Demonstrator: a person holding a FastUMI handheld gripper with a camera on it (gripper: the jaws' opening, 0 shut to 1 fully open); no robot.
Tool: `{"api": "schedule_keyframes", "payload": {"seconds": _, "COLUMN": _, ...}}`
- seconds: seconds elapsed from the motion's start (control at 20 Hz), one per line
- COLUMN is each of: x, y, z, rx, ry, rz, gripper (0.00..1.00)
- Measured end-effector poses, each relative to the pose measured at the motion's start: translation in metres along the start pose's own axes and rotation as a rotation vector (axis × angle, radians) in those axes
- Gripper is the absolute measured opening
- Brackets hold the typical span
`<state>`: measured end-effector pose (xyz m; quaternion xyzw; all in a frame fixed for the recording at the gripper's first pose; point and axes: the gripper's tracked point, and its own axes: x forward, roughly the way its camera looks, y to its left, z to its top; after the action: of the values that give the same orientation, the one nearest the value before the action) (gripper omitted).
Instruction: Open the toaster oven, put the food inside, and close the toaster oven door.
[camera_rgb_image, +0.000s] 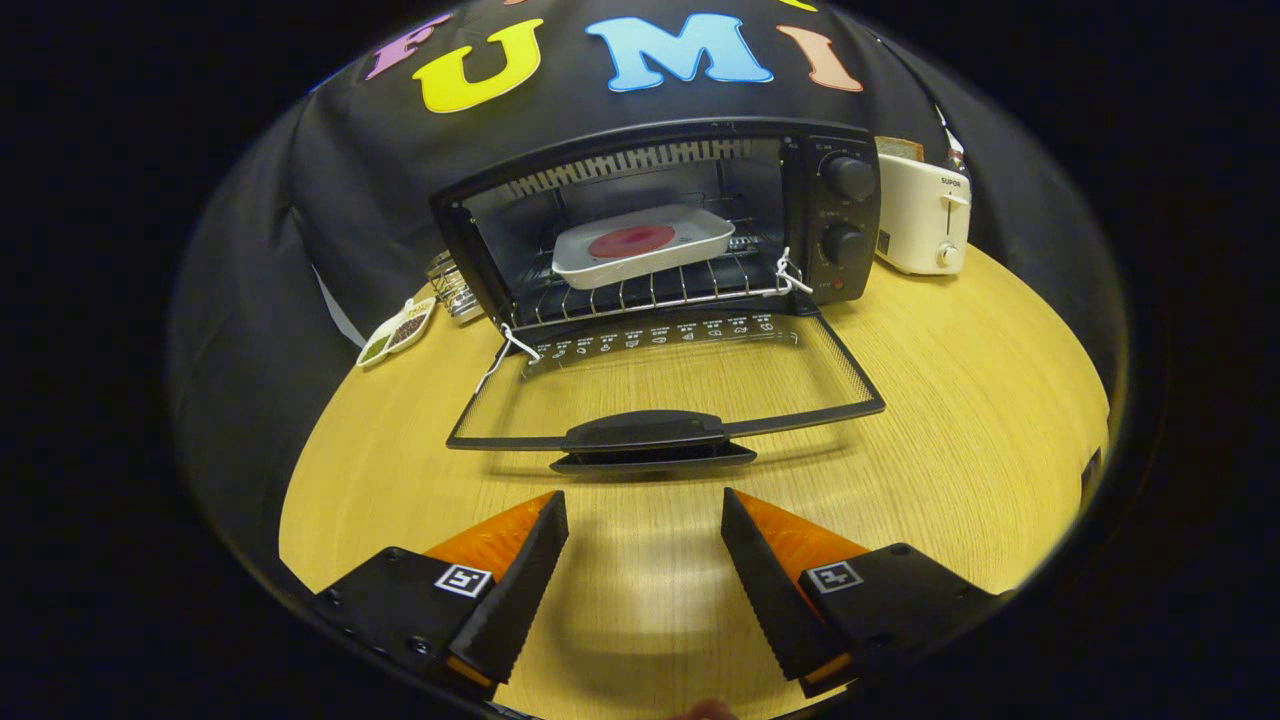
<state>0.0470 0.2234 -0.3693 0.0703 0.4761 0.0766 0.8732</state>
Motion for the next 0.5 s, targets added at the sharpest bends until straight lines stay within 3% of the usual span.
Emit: {"api": "schedule_keyframes", "payload": {"seconds": 0.5, "x": 0.020, "y": -0.001, "z": 0.010, "rx": -0.034, "ry": -0.061, "rz": -0.059, "gripper": 0.97}}
